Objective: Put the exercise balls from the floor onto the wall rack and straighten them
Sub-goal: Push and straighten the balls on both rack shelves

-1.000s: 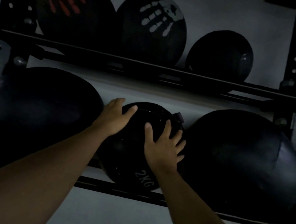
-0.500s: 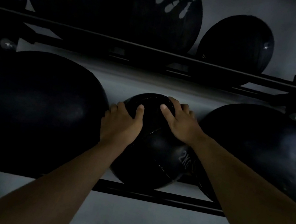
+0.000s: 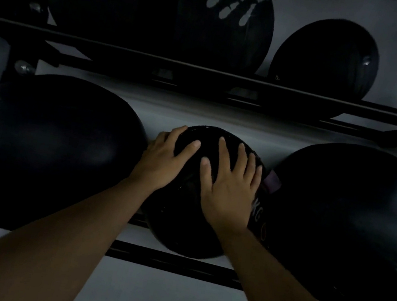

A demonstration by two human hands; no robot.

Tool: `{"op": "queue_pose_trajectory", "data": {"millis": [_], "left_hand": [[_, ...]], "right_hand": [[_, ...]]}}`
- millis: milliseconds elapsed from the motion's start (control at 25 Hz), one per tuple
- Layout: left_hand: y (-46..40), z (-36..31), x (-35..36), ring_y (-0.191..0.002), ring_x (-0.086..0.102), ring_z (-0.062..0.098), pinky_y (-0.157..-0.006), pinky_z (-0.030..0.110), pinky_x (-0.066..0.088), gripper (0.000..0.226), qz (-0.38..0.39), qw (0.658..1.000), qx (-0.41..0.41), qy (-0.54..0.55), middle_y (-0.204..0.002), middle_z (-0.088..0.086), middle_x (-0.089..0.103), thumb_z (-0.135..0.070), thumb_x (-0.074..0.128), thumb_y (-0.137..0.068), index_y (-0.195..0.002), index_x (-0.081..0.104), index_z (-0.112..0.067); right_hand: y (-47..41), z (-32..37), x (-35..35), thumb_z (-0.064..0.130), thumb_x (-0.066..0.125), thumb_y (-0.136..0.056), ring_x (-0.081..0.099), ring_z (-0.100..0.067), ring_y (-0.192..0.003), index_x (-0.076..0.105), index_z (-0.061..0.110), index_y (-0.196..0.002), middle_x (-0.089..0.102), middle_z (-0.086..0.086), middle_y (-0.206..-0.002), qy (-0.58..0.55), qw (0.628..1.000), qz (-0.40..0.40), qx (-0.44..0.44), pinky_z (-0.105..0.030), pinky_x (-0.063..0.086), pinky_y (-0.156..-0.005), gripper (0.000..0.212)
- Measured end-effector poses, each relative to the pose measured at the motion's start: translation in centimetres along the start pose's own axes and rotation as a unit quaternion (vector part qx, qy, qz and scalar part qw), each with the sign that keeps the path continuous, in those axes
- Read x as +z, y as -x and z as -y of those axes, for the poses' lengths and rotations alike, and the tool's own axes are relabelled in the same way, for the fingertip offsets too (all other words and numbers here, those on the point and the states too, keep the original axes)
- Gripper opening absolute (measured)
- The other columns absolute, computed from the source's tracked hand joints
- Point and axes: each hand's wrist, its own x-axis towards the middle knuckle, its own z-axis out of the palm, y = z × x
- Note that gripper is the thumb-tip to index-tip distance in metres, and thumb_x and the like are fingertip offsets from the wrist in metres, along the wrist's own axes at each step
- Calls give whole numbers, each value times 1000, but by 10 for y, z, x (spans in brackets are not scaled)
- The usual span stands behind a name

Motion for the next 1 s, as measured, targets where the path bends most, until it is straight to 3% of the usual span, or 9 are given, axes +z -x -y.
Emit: {"op": "queue_pose_trajectory", "data": {"millis": [120,240,360,480,560,680,760,880,1000], "left_hand": [[-26,-19,0,-139,49,37,-113,51,43,87,29,990,-139,-8,-157,14,44,-82,27,-91,-159,30,-28],[-32,-30,10,-149,37,41,-120,52,34,92,18,973,-221,-68,-167,19,32,-77,16,-95,-165,18,-16],[-7,-22,18,-152,33,33,-123,52,29,72,-70,994,-77,-32,-166,11,37,-63,29,-102,-161,34,-21],[30,1,19,-157,26,23,-126,52,25,68,-74,990,121,-12,-168,-6,34,-68,41,-95,-155,41,-38],[35,9,20,-158,24,22,-125,54,25,72,-74,991,114,-7,-170,-10,31,-75,41,-89,-155,40,-45],[31,7,23,-153,31,18,-123,49,31,71,-104,990,100,-11,-167,-11,35,-76,42,-88,-153,41,-47],[25,5,22,-149,38,20,-119,48,36,69,-119,988,100,-19,-161,-11,42,-77,41,-87,-149,44,-48],[-11,-13,12,-138,50,27,-112,51,43,71,-89,996,8,-26,-149,-2,54,-82,37,-86,-143,52,-43],[-43,-33,11,-129,57,32,-108,50,47,77,-45,992,-82,-86,-140,5,64,-81,29,-89,-138,61,-30]], "right_hand": [[-68,-16,-15,63,27,-105,33,-37,-153,37,41,-160,40,-10,-165,-8,990,129,-51,-52,19,-127,60],[-108,-28,-23,60,27,-107,40,-32,-146,46,47,-151,49,-5,-154,-73,962,259,-44,-45,28,-123,50],[-105,-32,-16,55,25,-109,42,-29,-146,50,44,-149,51,-3,-153,-77,965,245,-55,-45,30,-123,49],[-94,-28,-23,34,33,-110,60,-27,-128,68,24,-131,68,-6,-136,-138,985,98,-30,-42,46,-110,42],[-65,-31,-28,28,37,-109,64,-30,-122,70,17,-122,72,-8,-127,-193,981,1,13,-44,50,-105,37],[25,-39,-16,55,29,-106,26,-23,-159,40,39,-158,36,-1,-170,-159,987,-3,39,-48,21,-130,56],[39,-38,-12,65,23,-101,12,-19,-163,26,44,-163,22,3,-176,-180,983,-2,40,-51,11,-132,65],[-26,-38,-20,58,28,-105,29,-28,-158,38,36,-161,37,-4,-170,-173,983,27,51,-52,21,-130,61],[-85,-47,-33,49,25,-111,33,-34,-155,40,23,-161,40,-12,-168,-139,975,174,23,-51,24,-127,58]]}}
